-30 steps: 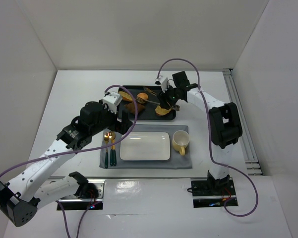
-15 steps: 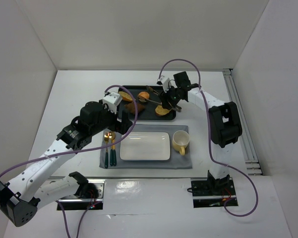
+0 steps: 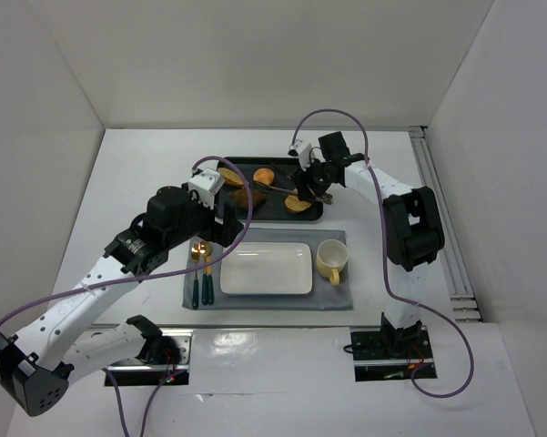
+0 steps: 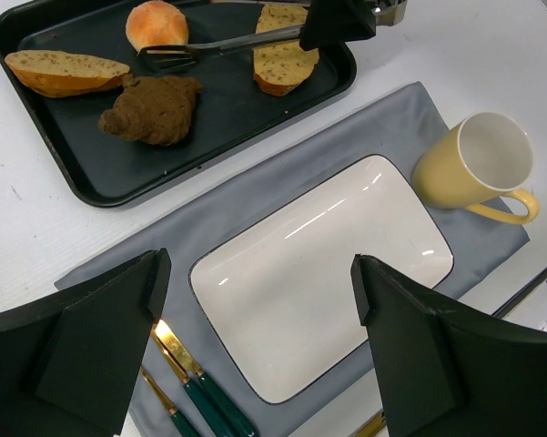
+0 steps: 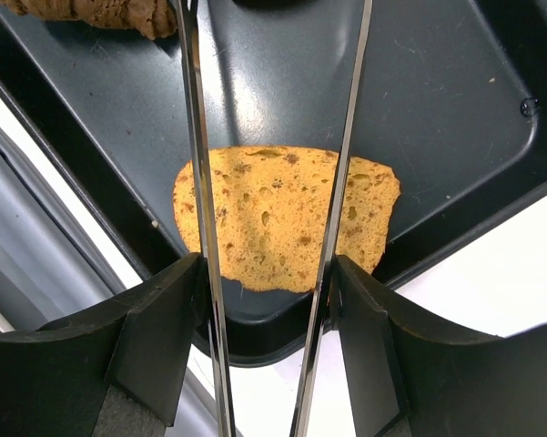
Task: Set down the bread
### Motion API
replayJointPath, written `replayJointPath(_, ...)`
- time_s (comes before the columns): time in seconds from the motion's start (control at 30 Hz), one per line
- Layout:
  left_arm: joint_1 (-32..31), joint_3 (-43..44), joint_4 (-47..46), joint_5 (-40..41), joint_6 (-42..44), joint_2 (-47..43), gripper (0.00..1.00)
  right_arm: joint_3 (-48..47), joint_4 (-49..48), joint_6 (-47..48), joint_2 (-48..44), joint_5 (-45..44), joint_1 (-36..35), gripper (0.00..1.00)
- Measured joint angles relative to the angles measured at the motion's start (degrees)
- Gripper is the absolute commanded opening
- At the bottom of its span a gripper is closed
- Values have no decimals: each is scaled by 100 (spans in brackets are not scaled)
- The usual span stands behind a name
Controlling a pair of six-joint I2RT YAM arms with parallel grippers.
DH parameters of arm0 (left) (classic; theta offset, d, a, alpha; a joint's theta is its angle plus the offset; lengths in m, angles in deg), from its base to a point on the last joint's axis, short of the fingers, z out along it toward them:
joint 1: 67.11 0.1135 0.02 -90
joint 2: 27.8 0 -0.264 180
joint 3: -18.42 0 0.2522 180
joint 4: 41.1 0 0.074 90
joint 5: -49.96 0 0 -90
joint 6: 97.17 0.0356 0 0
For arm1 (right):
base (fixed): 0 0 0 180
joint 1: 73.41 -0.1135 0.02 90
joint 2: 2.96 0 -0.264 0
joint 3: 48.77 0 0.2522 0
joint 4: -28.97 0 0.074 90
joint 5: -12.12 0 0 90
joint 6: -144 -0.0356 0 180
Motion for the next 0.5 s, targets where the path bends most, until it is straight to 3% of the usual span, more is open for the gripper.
replayJointPath(0.3, 0, 0, 0, 0, 0, -2, 100, 0, 83, -9, 0, -4, 0, 65)
replayJointPath(0.4, 0, 0, 0, 0, 2, -2, 100, -9, 85, -13, 0, 4, 0, 61)
replayJointPath(0.5, 0, 0, 0, 0, 0, -2, 100, -28, 111, -33, 0, 24, 0, 47)
